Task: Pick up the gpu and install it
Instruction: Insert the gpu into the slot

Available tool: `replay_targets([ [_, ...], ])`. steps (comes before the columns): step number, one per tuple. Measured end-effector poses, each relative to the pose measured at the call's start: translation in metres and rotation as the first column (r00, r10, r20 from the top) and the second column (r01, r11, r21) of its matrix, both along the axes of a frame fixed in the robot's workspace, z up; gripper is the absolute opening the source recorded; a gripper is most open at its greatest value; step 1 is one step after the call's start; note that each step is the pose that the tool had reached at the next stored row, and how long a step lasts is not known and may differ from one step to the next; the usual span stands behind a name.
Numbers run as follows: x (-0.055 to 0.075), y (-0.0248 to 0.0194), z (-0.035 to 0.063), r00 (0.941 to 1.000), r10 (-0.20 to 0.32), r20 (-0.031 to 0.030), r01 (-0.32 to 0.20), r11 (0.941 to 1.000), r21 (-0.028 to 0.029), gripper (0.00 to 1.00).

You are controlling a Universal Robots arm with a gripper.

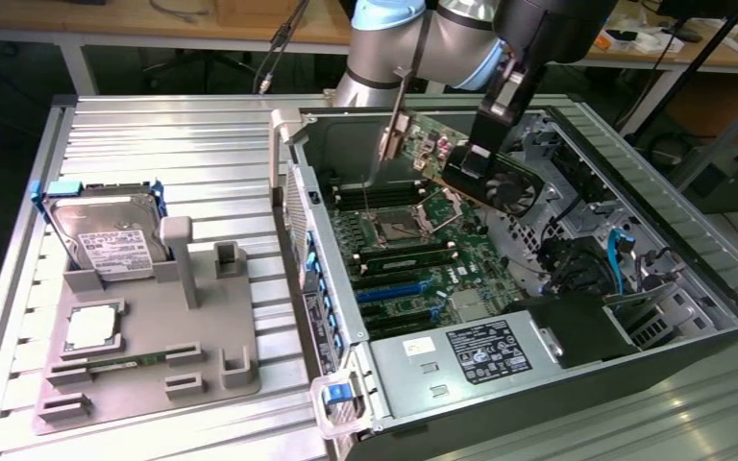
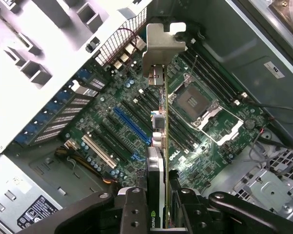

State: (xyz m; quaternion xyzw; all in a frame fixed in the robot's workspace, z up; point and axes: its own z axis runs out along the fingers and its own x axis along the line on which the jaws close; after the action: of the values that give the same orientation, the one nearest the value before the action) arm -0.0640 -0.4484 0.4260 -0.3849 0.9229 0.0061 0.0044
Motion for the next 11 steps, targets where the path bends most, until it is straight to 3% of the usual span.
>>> replay_targets([
  [11, 0.0000, 0.0000, 0.0000, 0.9980, 0.063, 0.0000, -0.063, 0.9980, -0.0009, 0.27],
])
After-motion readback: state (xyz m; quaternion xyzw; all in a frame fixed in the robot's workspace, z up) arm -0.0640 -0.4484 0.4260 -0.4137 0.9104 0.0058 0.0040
